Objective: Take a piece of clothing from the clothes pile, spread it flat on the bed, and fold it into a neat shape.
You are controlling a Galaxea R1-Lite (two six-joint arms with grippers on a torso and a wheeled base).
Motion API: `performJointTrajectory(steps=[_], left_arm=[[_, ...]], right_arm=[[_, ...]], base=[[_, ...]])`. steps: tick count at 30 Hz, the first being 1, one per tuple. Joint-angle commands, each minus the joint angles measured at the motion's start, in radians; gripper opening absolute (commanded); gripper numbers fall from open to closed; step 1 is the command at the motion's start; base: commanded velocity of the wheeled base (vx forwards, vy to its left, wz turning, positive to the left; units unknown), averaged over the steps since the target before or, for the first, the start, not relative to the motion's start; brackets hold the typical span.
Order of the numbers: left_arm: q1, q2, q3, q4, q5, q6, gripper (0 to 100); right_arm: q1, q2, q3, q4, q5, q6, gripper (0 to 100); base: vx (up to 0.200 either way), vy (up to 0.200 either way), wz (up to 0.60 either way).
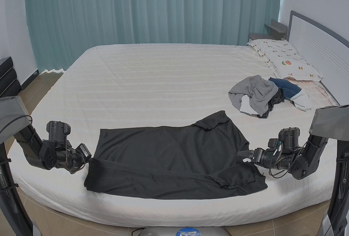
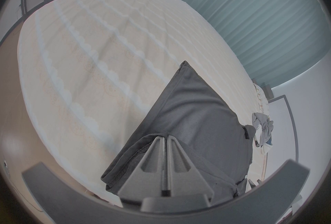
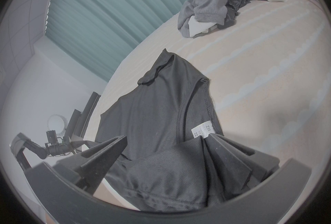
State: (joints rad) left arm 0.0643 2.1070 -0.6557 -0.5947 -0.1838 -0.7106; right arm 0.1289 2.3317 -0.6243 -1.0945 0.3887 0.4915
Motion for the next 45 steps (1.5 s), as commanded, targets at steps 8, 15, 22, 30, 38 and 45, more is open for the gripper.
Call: performJointTrajectory(steps=[8, 15, 22, 30, 38, 45], left_arm=[[-0.001, -0.002, 0.001, -0.001, -0.002, -0.004, 0], [-0.001, 0.002, 0.001, -0.001, -0.002, -0.004, 0], [-0.001, 0.005, 0.001, -0.001, -0.002, -0.004, 0], [0.0, -0.005, 0.001, 0.001, 0.0, -0.007, 0], [-0.001, -0.032, 0.019, -0.001, 0.0, -0.021, 0], [-0.001, -0.078, 0.057, -0.001, 0.0, -0.02, 0]], right_arm=[[0.011, 0.078, -0.052, -0.001, 0.001, -0.022, 100], [0.001, 0.08, -0.049, -0.002, 0.002, -0.025, 100], [0.003, 0.08, -0.045, -0.001, 0.001, -0.028, 0], [-0.025, 0.063, 0.005, -0.027, 0.007, -0.03, 0], [-0.043, 0.001, 0.112, -0.163, 0.025, -0.01, 0], [-0.06, -0.117, 0.216, -0.206, 0.048, -0.008, 0]], base=[[0.0, 0.0, 0.0], [0.0, 0.0, 0.0], [0.0, 0.0, 0.0], [0.0, 0.0, 0.0], [0.0, 0.0, 0.0], [0.0, 0.0, 0.0]])
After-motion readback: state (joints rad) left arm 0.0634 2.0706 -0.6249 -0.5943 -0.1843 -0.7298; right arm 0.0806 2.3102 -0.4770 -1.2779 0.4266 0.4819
